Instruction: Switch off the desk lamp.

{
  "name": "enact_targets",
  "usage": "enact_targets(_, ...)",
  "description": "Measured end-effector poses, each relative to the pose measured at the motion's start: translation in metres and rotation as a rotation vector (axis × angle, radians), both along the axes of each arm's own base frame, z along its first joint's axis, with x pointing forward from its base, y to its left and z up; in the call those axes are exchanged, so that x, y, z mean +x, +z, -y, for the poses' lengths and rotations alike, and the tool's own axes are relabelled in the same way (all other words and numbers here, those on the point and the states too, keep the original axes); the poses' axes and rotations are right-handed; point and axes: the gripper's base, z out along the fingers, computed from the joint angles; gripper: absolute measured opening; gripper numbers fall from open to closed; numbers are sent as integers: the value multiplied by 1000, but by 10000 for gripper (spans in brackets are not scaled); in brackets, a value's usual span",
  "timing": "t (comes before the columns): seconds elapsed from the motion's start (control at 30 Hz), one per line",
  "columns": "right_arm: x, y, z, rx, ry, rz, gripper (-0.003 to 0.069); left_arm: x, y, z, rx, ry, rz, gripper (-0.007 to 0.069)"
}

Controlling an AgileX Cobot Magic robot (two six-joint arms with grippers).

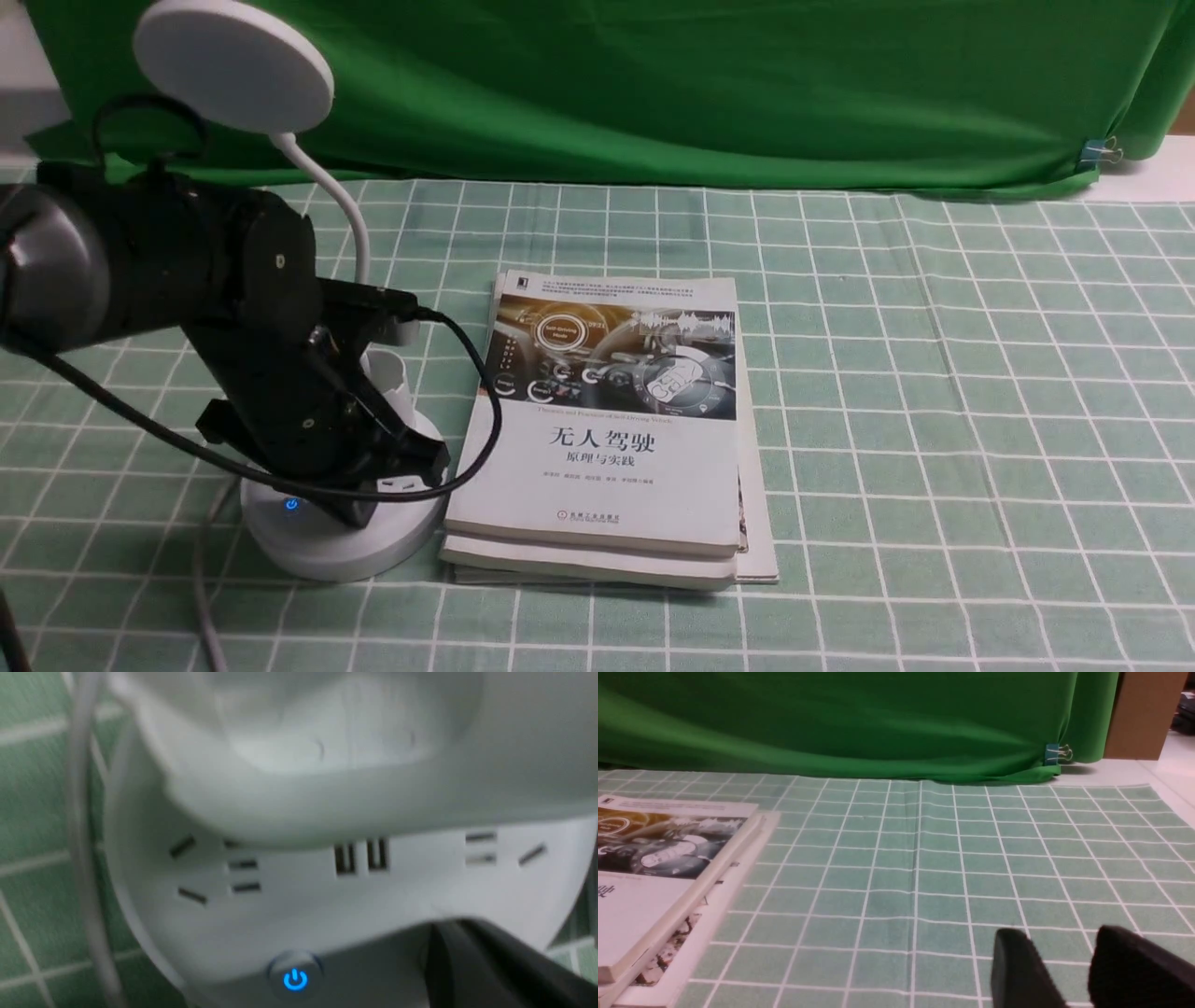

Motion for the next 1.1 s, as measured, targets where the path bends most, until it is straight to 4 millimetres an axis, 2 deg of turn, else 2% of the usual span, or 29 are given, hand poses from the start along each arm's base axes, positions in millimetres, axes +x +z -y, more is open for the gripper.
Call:
enact_targets(0.2, 0, 0, 0, 0, 0, 0, 242, -6, 14, -2, -13, 2, 41, 0)
enact_targets(0.4, 0, 0, 0, 0, 0, 0, 242, -30, 71, -9, -62, 1, 185, 0)
enact_targets(0.47, 0, 0, 0, 0, 0, 0, 242, -49, 95, -14, -91, 5, 276, 0)
enact_targets(0.67, 0, 0, 0, 0, 0, 0, 242, -116, 130, -34, -208, 35, 613, 0)
enact_targets(0.73, 0, 0, 0, 0, 0, 0, 242, -135, 130, -40, -244, 48, 720, 0)
enact_targets(0.77, 0, 0, 0, 0, 0, 0, 242, -156, 132, -47, -284, 61, 832, 0)
enact_targets(0.83, 0, 0, 0, 0, 0, 0, 242, -176, 127, -54, -321, 79, 931, 0)
enact_targets(0.9, 0, 0, 0, 0, 0, 0, 242, -194, 119, -60, -352, 93, 1008, 0)
enact_targets(1.0, 0, 0, 0, 0, 0, 0, 242, -221, 95, -69, -383, 104, 1102, 0)
enact_targets(1.1, 0, 0, 0, 0, 0, 0, 242, -234, 78, -73, -410, 115, 1163, 0)
